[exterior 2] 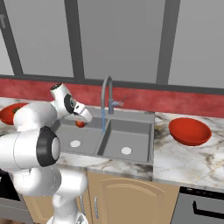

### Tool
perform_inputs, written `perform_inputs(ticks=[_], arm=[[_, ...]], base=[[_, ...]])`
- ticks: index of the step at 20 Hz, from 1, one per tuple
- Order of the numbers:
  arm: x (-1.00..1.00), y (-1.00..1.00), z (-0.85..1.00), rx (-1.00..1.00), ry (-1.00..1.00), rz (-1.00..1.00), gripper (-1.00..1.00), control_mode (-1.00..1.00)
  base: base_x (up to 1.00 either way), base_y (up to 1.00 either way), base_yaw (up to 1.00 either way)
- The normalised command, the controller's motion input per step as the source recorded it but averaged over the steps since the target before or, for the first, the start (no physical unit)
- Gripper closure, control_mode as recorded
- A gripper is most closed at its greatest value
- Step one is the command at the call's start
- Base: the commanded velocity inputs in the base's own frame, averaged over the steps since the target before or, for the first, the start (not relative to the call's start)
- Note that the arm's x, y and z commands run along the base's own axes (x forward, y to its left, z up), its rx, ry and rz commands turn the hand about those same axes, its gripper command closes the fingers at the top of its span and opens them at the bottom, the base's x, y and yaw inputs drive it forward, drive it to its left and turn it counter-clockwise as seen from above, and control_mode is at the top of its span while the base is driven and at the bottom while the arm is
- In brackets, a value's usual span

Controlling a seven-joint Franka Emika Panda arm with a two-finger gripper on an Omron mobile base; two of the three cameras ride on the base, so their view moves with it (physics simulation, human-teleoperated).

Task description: Pick the kiwis from the sink and place them in one bowl. Place the apple in the other bowl. Then turn off the sink faucet.

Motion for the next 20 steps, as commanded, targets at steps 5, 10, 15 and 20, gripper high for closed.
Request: perform_inputs(ticks=[5,10,15,20], arm=[[-0.75,-0.62,0.4,0.0,0.09,-0.18,1.0,-1.0],[-0.4,-0.96,0.11,0.05,0.02,-0.13,1.0,-1.0],[-0.02,-0.98,0.07,0.13,-0.08,-0.06,1.0,-1.0],[0.01,-0.88,0.18,0.15,-0.09,-0.06,1.0,-1.0]], base=[[0.0,0.0,0.0],[0.0,0.0,0.0],[0.0,0.0,0.0],[0.0,0.0,0.0]])
